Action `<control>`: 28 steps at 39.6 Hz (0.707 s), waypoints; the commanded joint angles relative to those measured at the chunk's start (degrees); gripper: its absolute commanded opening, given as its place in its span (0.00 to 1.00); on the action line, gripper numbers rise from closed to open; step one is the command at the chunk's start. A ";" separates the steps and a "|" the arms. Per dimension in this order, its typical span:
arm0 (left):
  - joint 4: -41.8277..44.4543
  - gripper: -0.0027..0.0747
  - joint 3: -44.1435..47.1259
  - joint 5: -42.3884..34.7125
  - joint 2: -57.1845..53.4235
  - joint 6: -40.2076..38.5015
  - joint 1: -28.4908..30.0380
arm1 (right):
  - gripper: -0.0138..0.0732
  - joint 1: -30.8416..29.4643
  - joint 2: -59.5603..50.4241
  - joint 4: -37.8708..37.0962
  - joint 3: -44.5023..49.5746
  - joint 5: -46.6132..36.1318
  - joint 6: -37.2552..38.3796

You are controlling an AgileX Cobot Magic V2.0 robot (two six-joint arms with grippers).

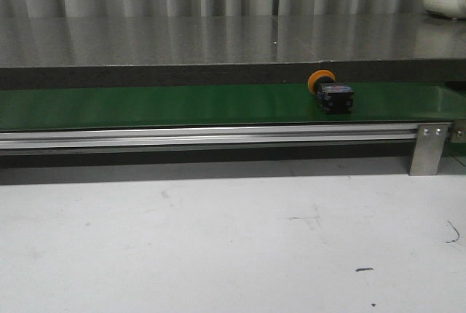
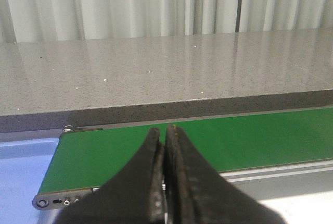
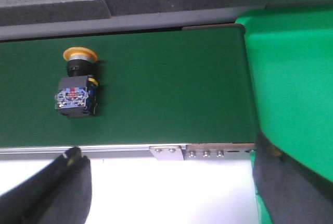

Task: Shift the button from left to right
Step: 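Lower the right gripper onto the button and close it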

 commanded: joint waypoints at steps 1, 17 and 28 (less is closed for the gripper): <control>-0.83 0.01 -1.34 -4.78 0.51 -0.53 -0.40 | 0.90 0.26 4.79 -0.29 -5.95 -1.46 -0.27; -0.83 0.01 -1.34 -4.78 0.51 -0.53 -0.40 | 0.90 4.30 23.88 -0.29 -22.82 5.70 -0.32; -0.83 0.01 -1.34 -4.78 0.51 -0.53 -0.40 | 0.90 5.84 31.46 -0.23 -30.37 10.35 -0.32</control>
